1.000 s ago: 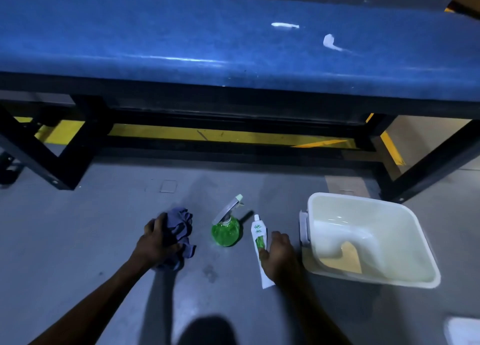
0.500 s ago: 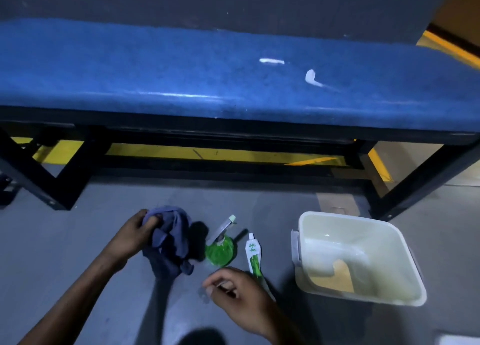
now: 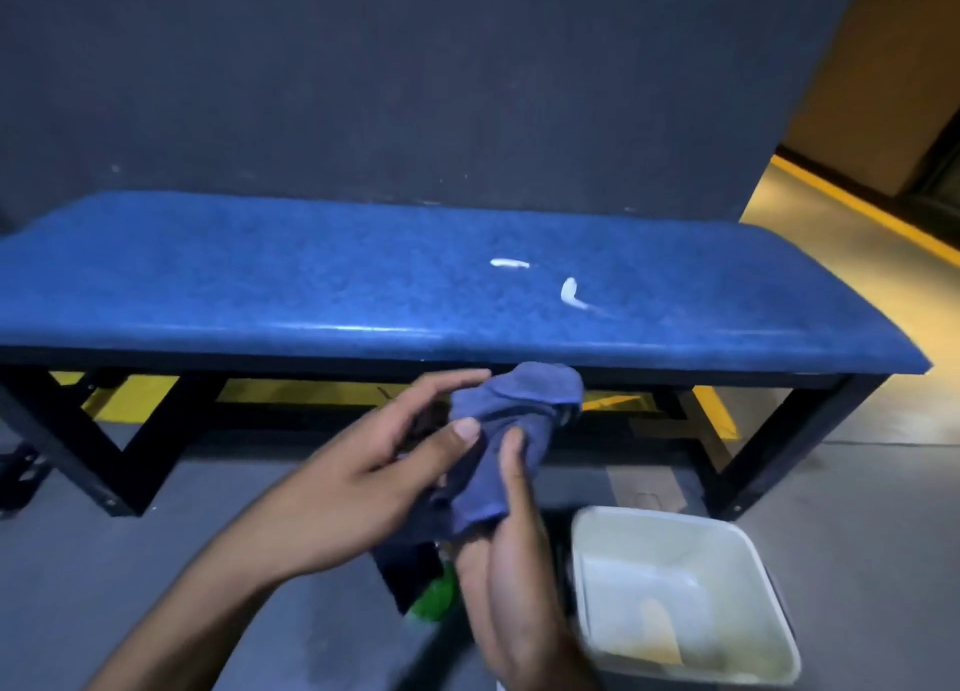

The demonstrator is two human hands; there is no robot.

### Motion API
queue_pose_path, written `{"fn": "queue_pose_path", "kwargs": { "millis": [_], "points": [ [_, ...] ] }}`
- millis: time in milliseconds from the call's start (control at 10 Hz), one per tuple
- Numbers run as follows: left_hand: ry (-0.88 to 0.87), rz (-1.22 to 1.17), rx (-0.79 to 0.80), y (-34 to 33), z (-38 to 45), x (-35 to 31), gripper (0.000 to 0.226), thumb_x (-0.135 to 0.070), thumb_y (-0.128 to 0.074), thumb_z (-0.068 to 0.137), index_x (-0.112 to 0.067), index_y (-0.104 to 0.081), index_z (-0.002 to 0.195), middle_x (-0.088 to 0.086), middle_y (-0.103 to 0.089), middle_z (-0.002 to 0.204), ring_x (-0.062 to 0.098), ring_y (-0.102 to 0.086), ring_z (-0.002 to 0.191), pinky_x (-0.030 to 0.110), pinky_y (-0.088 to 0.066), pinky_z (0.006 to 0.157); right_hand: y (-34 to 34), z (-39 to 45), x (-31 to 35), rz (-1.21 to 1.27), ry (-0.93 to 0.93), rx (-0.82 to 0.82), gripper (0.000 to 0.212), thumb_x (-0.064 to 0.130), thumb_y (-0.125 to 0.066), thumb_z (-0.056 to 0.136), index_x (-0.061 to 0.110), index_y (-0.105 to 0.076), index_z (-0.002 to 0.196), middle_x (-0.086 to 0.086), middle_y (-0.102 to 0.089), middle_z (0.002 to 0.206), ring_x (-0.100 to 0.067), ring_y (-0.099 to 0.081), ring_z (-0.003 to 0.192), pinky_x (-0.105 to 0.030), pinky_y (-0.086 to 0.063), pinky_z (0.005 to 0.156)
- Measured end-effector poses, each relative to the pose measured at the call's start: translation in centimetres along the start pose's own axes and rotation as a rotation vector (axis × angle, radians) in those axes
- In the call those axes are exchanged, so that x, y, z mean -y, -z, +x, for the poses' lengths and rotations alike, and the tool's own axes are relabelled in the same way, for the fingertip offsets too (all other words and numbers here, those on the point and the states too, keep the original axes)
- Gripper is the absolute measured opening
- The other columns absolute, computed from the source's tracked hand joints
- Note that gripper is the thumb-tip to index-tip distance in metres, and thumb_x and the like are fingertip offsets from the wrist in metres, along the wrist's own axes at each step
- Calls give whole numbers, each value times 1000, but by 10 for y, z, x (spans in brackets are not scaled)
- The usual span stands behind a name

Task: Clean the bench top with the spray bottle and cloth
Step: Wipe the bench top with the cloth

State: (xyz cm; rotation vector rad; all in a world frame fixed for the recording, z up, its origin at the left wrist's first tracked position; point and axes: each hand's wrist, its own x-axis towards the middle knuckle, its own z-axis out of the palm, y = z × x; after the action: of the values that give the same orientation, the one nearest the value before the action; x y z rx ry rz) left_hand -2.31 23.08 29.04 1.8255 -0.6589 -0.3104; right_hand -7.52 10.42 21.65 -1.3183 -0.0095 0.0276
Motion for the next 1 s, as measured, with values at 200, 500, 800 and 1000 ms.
{"fn": "queue_pose_path", "kwargs": {
  "millis": [200, 500, 800, 1000],
  "points": [
    [-129, 329, -389, 48, 54, 11, 32, -49, -52, 99, -35, -64, 126, -19, -69, 126, 5, -63, 120, 32, -50, 101, 66, 13, 61, -174, 332, -580, 77, 82, -40, 85, 25, -66, 130, -3, -61, 141, -19, -59, 131, -42, -46, 113],
    [250, 1039, -226, 101, 153, 120, 65, -72, -17, 95, -44, -26, 154, -5, -19, 168, 18, -8, 156, 65, -6, 120, 165, 156, 79, -1408, 22, -417, 77, 70, -23, 97, 19, -32, 155, -5, -25, 166, -27, -19, 155, -58, -12, 124],
    [247, 1112, -332, 98, 153, 133, 68, -74, -9, 92, -47, -22, 154, 0, -20, 168, 27, -13, 156, 64, -6, 119, 148, 208, 76, -1474, -155, -389, 83, 80, -25, 90, 28, -35, 154, 0, -27, 167, -27, -15, 156, -66, -3, 120],
    [201, 1105, -345, 101, 155, 137, 72, -57, -3, 92, -36, -23, 157, 0, -22, 168, 25, -17, 155, 60, -12, 120, 101, 280, 72, -1488, -151, -260, 85, 86, -24, 80, 33, -50, 141, -3, -44, 156, -32, -31, 149, -65, -18, 118]
  ]
}}
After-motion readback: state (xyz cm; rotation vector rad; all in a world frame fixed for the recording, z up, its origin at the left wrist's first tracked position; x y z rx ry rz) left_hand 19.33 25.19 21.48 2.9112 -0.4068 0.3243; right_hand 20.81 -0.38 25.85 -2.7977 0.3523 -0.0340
